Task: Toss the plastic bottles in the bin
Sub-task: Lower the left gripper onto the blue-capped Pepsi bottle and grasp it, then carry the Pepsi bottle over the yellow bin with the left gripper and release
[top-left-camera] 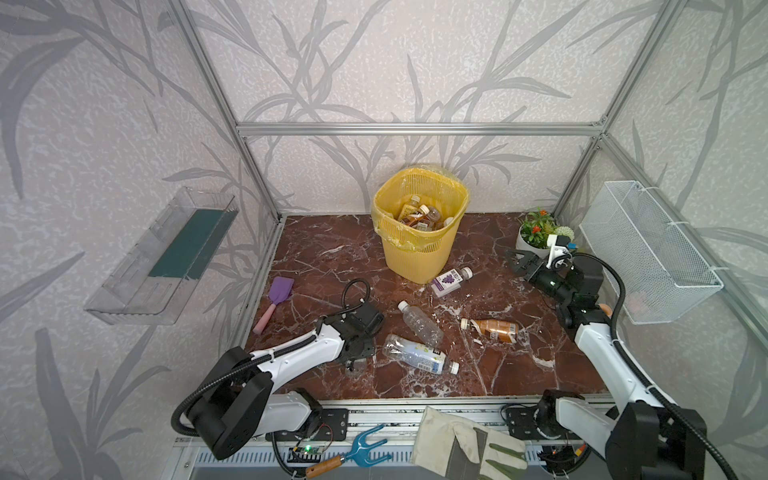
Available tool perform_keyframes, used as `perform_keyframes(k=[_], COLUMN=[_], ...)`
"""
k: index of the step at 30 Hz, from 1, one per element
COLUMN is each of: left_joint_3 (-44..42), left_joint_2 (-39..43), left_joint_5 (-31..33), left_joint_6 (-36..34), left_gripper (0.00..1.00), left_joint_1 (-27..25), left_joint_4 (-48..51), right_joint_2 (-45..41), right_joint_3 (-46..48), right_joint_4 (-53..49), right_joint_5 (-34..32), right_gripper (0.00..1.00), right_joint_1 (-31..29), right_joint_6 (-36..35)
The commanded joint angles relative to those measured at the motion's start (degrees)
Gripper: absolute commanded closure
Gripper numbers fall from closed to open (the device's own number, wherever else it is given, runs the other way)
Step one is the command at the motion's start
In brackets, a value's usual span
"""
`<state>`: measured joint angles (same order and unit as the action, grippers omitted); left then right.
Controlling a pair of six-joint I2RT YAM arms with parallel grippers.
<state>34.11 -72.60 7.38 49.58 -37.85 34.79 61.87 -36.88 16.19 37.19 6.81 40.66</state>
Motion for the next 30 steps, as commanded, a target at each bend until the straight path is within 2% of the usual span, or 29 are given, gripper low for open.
perform_keyframes(k=[1, 6, 12, 15, 19, 21, 24, 28, 30], left_joint_3=[2.48, 7.44, 17.33, 20.07, 21.01, 23.08, 29.41, 39.98, 43.80], left_joint_2=[3.60, 9.40, 16.21, 20.17, 23.02, 22.12, 17.38, 7.85, 2.78], left_joint_5=[2.91, 7.22, 17.90, 23.04, 29.25, 29.93, 27.47, 25.60, 21.49], left_joint_6=[-1.13, -3.15, -9.76, -14.71, -23.46, -29.03, -36.77, -39.49, -40.69], left_gripper=[0.43, 0.43, 0.44, 0.45, 0.46, 0.46, 0.45, 0.45, 0.45], left_joint_1=[-0.31, -0.34, -0.37, -0.32, -0.32, -0.31, -0.13, 0.43, 0.99], left_joint_4=[2.04, 5.66, 8.40, 4.12, -9.55, -15.83, -21.46, -24.75, -29.33], right_joint_2=[0.33, -0.08, -2.08, -3.38, -4.20, -4.45, -5.08, -6.03, -6.38], right_joint_3=[0.52, 0.62, 1.02, 1.58, 1.70, 1.52, 1.29, 1.74, 2.12], right_joint_4=[1.71, 0.47, -2.77, -3.42, -4.14, -4.40, -4.89, -5.67, -5.81], right_joint_5=[1.04, 1.31, -0.14, -0.78, -0.89, -0.72, -0.65, -1.14, -1.15], right_gripper=[0.01, 0.01, 0.01, 0.01, 0.01, 0.01, 0.01, 0.01, 0.01], right_joint_1=[0.27, 0.26, 0.22, 0.22, 0.27, 0.22, 0.19, 0.16, 0.25], right_joint_6=[0.40, -0.84, -3.17, -3.32, -3.48, -3.47, -3.61, -3.63, -3.71])
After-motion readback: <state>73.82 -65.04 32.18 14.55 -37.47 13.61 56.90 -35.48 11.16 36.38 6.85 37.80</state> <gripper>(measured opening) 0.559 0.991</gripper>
